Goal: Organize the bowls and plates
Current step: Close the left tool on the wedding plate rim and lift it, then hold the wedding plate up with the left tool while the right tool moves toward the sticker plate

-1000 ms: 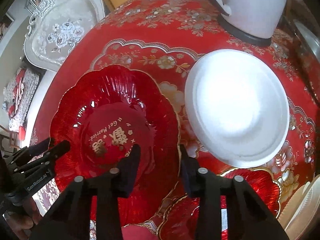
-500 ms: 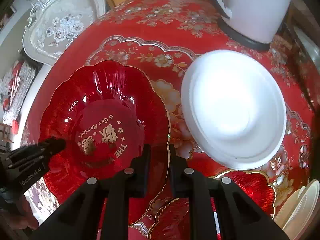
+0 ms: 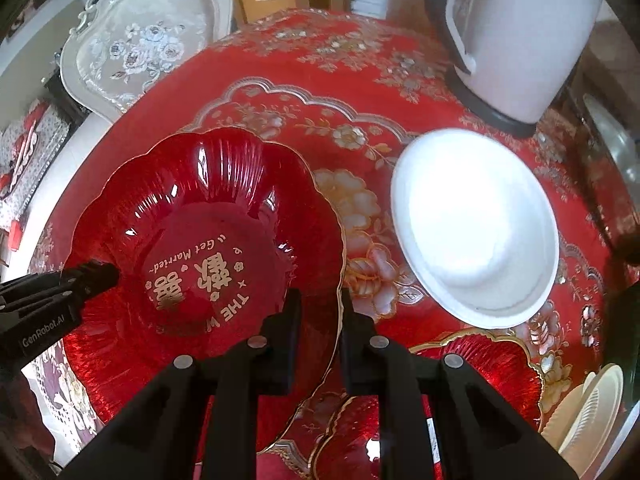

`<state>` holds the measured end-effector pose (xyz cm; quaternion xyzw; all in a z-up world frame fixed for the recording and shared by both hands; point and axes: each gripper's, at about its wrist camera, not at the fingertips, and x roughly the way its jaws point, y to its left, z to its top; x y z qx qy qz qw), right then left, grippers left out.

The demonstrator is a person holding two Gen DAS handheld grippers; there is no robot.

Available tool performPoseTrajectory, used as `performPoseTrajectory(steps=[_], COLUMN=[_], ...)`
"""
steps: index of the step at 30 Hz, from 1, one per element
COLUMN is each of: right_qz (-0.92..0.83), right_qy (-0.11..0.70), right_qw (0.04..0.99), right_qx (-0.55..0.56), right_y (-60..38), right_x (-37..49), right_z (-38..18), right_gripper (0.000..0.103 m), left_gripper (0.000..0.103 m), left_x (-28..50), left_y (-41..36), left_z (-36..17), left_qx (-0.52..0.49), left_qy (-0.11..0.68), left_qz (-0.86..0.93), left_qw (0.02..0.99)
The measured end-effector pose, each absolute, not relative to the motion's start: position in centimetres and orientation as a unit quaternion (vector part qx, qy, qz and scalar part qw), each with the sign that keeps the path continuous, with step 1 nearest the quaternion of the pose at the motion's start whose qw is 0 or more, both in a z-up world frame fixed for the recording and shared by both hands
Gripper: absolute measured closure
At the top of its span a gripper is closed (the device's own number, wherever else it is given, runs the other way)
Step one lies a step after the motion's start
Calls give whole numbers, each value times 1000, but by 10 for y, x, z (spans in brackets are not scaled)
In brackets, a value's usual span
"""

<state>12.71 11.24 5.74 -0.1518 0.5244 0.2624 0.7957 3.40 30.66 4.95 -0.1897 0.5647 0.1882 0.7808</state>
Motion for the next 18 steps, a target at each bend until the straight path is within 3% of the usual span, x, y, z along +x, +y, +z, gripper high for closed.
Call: performPoseTrajectory(steps=[18], right_qz=[327], right_qy=[481], right_qw=[795], right_qx=[-173], right_y=[156], right_x=[58], right_z=[87], right_gripper=[86], left_gripper=[81], left_x=[-53], left_y=[349], left_z=[84], left_qx=[-204], left_qy=[527], left_qz=[241], left_qw=[789])
